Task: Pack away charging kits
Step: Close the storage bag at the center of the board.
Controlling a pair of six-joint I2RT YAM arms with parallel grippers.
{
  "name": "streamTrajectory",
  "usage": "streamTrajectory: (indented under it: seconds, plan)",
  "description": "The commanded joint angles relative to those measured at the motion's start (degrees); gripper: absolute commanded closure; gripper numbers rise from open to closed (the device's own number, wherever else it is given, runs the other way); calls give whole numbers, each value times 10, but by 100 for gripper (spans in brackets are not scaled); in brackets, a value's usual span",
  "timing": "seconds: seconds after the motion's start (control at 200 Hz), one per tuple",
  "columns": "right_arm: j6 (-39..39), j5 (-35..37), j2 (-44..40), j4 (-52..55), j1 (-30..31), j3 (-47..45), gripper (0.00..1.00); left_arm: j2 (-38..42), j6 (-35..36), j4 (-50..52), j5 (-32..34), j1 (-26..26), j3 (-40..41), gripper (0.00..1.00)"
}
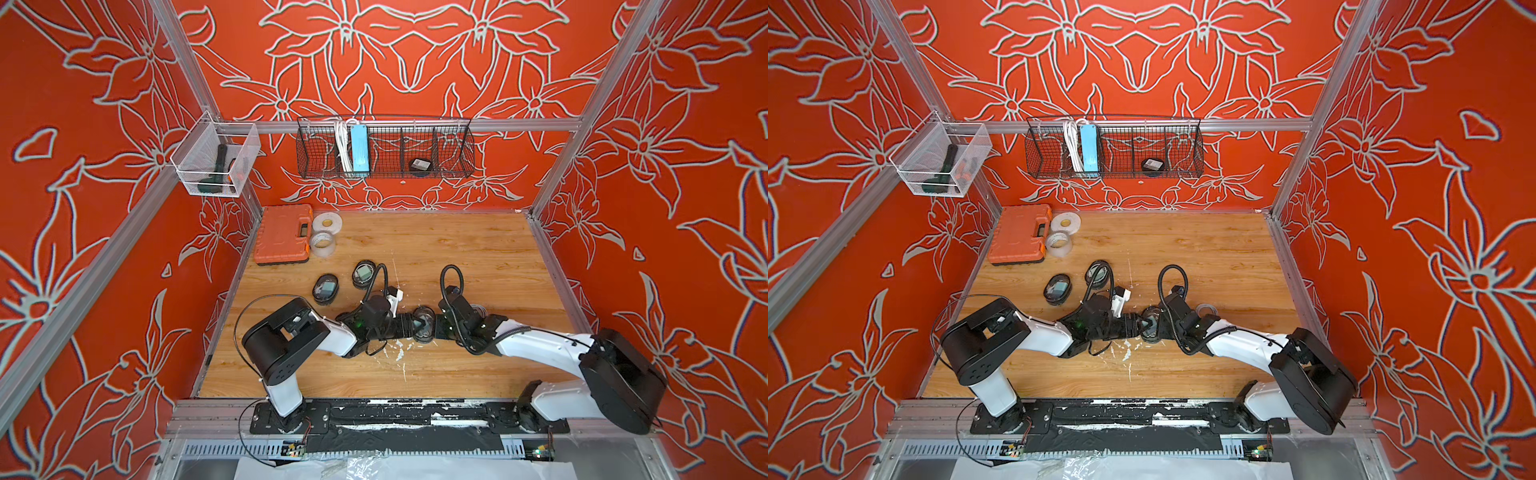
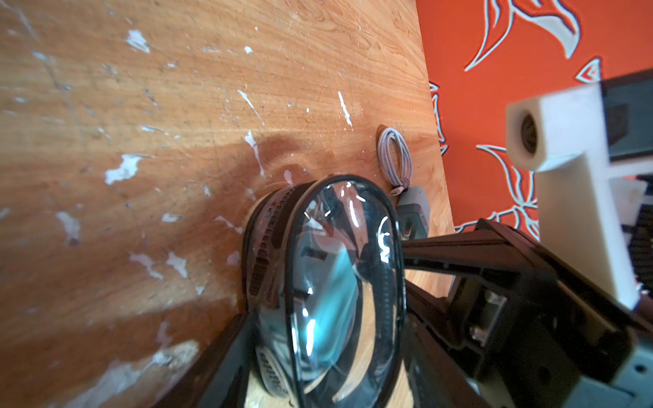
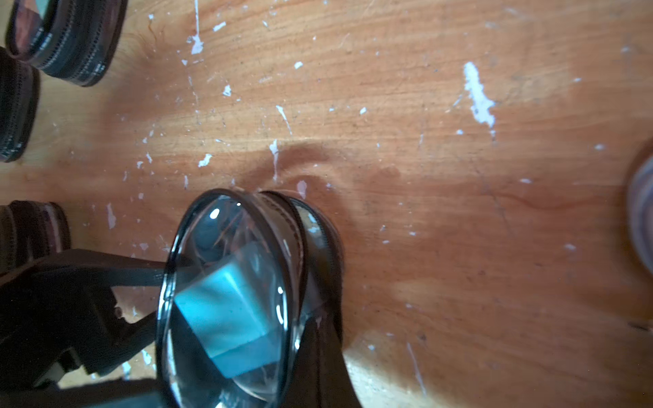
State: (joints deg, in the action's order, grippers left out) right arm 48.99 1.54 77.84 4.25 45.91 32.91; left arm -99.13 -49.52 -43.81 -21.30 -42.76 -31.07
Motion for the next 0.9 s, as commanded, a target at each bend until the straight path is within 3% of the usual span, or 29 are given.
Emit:
streamTrajectory:
  seconds: [0.0, 0.465, 0.696, 0.896]
  plan:
    - [13, -10, 10, -12, 6, 2, 99, -1, -2, -19, -10, -4, 0, 37]
    - [48, 25, 14, 32, 8, -4, 93, -6, -5, -25, -9, -7, 3, 37]
    - [55, 43, 51, 57, 8, 16, 96, -3, -4, -17, -6, -7, 3, 37]
    - [45, 55, 33, 97, 11, 33, 85, -1, -4, -15, -6, -7, 3, 37]
